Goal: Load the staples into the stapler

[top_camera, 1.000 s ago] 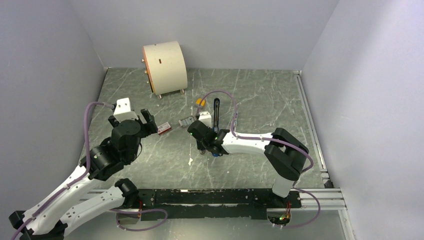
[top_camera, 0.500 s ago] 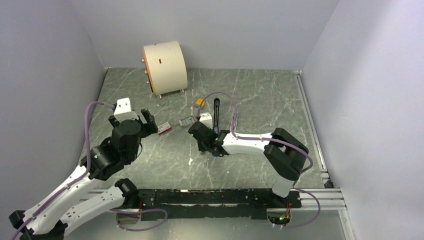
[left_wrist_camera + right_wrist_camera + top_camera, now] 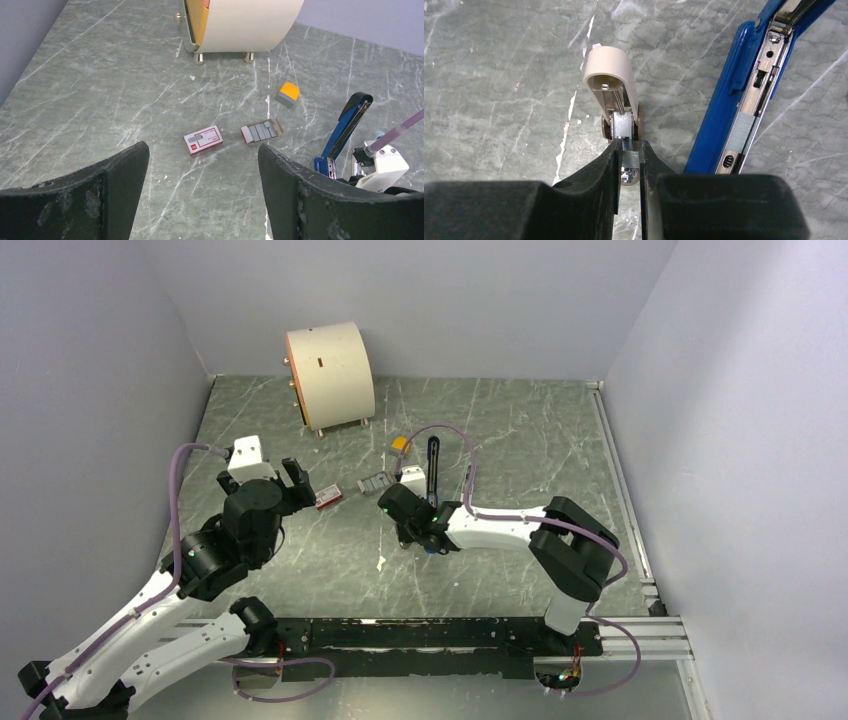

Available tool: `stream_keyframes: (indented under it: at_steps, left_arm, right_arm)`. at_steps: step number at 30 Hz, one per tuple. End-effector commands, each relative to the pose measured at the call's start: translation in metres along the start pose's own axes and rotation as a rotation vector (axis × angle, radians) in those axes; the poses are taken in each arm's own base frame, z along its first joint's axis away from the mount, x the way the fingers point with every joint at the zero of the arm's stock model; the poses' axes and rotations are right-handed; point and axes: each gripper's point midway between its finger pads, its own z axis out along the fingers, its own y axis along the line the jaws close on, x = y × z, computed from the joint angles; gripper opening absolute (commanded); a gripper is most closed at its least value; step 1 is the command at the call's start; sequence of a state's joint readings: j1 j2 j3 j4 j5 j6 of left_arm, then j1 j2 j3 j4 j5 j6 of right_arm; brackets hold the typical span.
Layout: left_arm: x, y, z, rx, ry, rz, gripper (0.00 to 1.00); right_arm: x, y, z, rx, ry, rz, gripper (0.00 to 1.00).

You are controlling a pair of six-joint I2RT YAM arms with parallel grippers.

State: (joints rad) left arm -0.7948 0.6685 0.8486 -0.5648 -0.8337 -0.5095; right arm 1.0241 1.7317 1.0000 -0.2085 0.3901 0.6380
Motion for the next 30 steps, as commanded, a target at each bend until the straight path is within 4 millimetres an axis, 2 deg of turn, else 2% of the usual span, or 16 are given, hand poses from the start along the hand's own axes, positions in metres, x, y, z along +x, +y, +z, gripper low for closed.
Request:
stream_keyframes:
  at_steps: [1,11,22,30]
  left_arm:
    - [-0.0047,-0.0032,0.0003,0.013,-0.015,-0.027,0.85]
    - [-0.0047,-0.0034,0.0005,0.014,-0.016,-0.024,0.85]
    - [-0.0043,-0.0031,0.0005,0.013,-0.015,-0.024,0.85]
    - [-0.0043,-0.0032,0.0007,0.012,-0.015,-0.023,0.85]
  right_arm:
    - [-0.0142,-0.0008,-0.0061,-0.010,-0.059,0.016,0.18]
    - [-0.0140,0.0050,-0.0069,-0.049,-0.059,0.011,0.18]
    - [-0.0051,0.0015,0.0006,-0.023,-0.031,0.002,0.18]
    - [-0.0056,0.0030,0.0005,-0.029,-0.030,-0.002,0.18]
